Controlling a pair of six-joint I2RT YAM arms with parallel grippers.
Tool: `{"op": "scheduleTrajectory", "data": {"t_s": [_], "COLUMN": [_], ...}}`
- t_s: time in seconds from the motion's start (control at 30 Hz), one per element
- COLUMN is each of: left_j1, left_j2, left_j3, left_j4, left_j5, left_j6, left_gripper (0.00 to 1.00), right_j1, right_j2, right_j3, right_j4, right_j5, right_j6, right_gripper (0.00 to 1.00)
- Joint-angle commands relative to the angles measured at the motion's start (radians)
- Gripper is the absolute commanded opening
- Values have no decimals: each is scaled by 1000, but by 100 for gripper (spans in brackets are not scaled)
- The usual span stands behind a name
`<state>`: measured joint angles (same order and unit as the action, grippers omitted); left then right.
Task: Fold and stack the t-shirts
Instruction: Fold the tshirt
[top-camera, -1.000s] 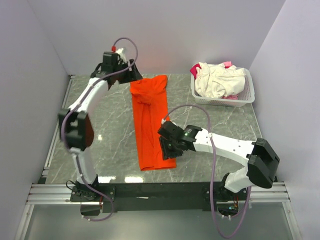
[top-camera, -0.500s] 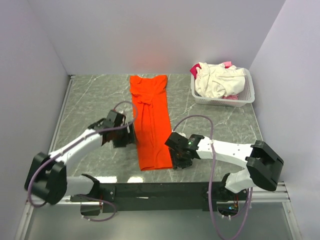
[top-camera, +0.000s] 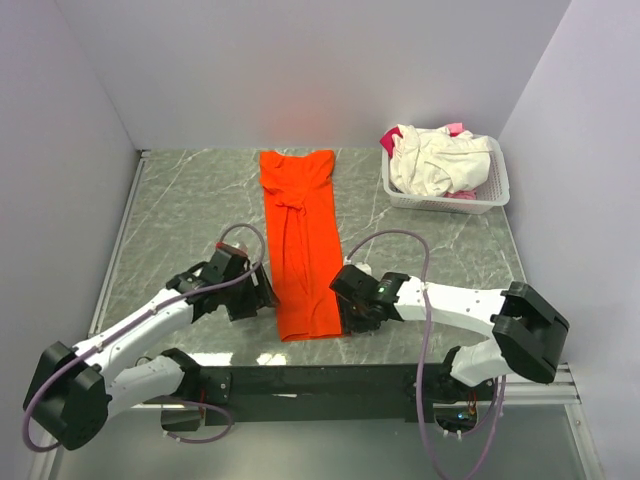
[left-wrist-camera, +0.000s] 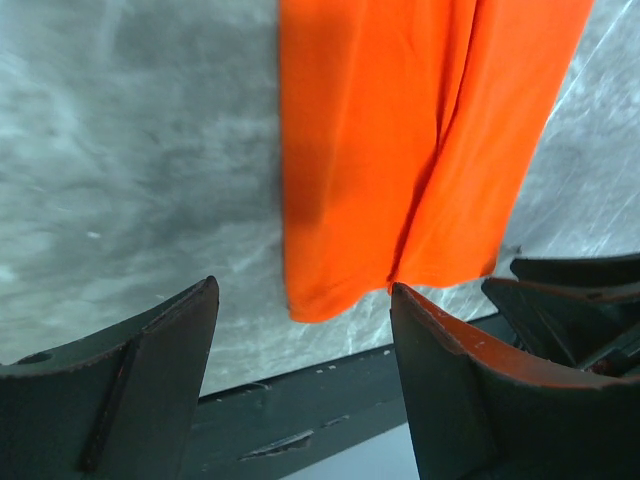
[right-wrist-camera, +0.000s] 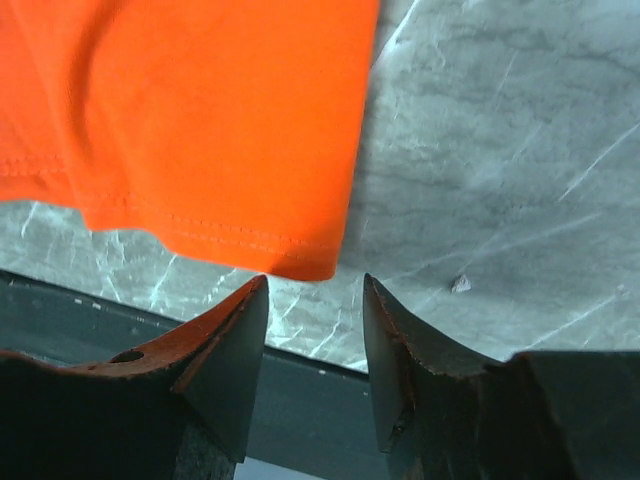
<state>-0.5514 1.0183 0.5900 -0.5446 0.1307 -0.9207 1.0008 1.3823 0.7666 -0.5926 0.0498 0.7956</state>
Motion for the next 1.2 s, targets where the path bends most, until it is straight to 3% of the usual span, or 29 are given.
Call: {"op": "scheduleTrajectory", "data": {"t_s": [0.0, 0.47, 0.93, 1.17], "left_j1": [-47, -199, -246, -248], "left_j2": [32, 235, 301, 310], "left_j3": [-15, -7, -35, -99], "left_j4": [58, 127, 135, 193], "left_j5": [-20, -16, -40, -34], "left_j6": [-75, -144, -176, -188], "left_gripper": [75, 72, 45, 16], "right_j1": [-5, -21, -25, -25], "right_j2": [12, 83, 67, 34], "right_j3": [22, -1, -18, -49], "right_j4": [42, 68, 51, 51], "right_j5": [48, 53, 33, 25], "right_j6": [14, 5, 10, 37], "right_gripper": [50, 34, 22, 9]}}
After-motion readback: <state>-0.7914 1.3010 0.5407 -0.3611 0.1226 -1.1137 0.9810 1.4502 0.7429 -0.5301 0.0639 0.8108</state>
